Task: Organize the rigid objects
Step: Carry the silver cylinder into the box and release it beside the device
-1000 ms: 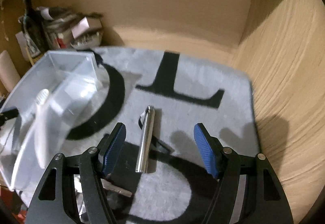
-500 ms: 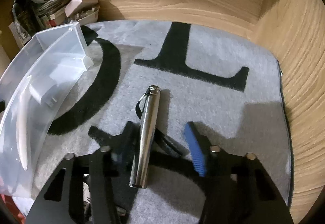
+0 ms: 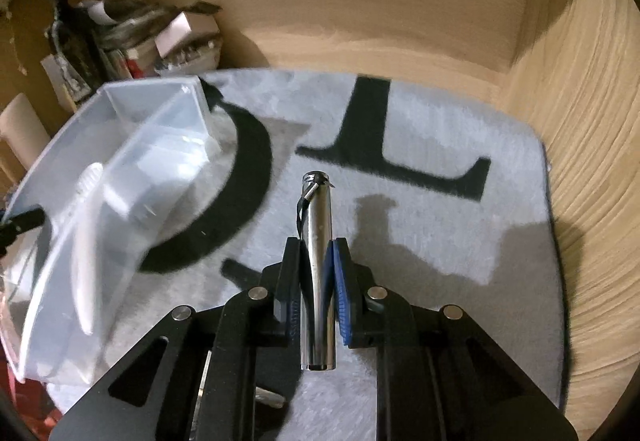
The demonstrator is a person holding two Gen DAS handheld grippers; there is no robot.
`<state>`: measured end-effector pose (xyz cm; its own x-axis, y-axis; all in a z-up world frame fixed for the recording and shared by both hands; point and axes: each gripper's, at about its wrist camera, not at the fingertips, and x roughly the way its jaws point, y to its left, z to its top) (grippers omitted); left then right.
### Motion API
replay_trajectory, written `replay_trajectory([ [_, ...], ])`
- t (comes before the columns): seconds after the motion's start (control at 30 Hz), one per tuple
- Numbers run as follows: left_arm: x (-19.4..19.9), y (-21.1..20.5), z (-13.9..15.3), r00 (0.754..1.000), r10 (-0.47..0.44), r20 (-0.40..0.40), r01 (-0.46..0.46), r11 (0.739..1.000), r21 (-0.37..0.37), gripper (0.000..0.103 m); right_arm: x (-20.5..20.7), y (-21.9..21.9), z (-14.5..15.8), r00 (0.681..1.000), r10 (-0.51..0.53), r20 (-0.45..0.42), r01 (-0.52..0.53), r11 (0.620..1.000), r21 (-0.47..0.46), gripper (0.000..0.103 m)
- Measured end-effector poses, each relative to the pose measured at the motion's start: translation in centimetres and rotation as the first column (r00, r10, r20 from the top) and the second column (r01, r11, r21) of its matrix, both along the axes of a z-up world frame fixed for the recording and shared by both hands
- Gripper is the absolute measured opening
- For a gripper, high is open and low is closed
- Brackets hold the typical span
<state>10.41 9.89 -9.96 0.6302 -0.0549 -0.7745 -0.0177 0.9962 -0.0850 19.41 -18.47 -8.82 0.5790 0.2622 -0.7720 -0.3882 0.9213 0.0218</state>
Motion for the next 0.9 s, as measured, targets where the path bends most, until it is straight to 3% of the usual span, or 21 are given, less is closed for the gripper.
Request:
replay_trajectory([
  [0.53,-0.1,0.0,0.2,1.000,-0.002,0.007,0.002,1.000,0.003,0.007,-3.2,4.3,7.7,0.970,0.099,0.221,-0.125,0.986,0.108,0.014],
  [0.9,-0.4,0.2,0.7,1.000,-0.002,0.023,0.002,1.000,-0.009,0.006,-4.9,8.9,8.9,0.945,0.209,0.251,-0.247,0.960,0.131,0.014],
])
